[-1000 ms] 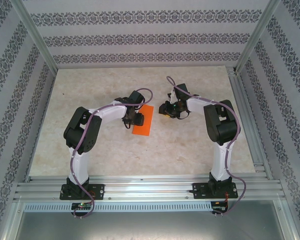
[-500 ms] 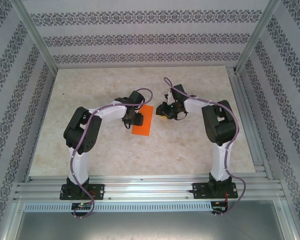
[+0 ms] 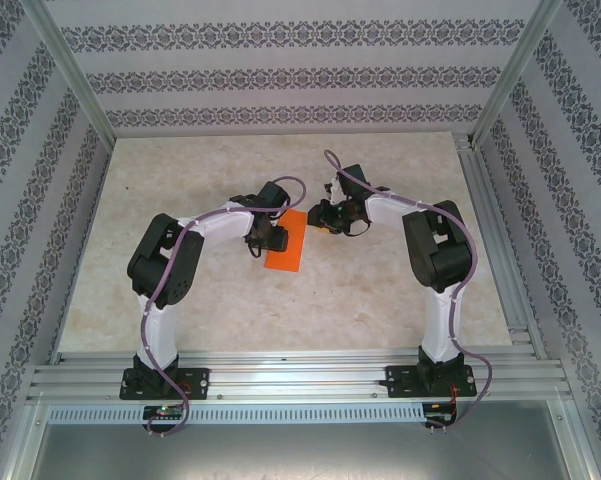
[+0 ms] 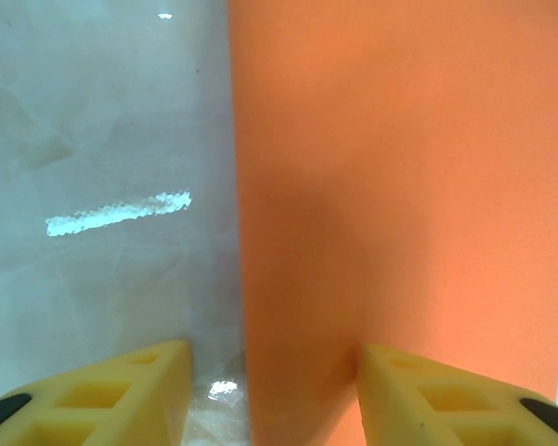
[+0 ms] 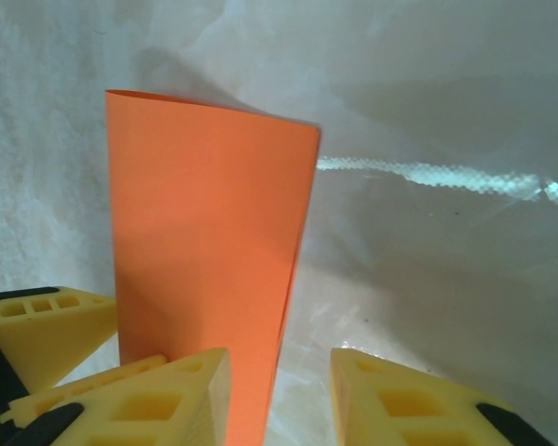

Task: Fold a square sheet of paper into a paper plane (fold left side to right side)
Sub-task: Hold the square sheet of paper at the center of the table.

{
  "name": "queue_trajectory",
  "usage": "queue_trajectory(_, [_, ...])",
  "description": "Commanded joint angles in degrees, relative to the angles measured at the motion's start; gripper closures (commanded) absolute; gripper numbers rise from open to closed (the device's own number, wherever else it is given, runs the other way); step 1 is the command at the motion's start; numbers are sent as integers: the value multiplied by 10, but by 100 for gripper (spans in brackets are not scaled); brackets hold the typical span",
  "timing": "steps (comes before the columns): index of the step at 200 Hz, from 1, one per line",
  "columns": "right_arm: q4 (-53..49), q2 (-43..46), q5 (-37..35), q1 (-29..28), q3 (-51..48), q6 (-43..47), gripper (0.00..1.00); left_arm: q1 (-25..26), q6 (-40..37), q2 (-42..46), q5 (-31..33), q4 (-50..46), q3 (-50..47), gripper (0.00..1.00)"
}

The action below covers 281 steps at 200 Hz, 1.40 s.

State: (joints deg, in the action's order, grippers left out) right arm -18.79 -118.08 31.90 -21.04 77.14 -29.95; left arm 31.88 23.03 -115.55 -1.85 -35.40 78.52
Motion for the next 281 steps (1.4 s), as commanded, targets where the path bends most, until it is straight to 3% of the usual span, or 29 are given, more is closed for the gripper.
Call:
queue_trajectory(1, [6, 7, 13, -9, 19, -10, 67, 6, 5, -33, -68, 2, -28, 49])
queue_trajectory(34, [29, 4, 21, -21, 21, -33, 70, 7, 5, -37, -65, 0, -28, 49])
queue_trajectory(94, [56, -34, 21, -43, 37, -78, 88, 6, 6, -38, -66, 2, -31, 49])
queue_trajectory(218, [-49, -85, -51, -55, 56, -29, 92, 7, 3, -30, -69, 1, -31, 48])
queue_trajectory(281, [-67, -96, -62, -58, 62, -18, 92, -53, -2, 98, -144, 11, -30, 40])
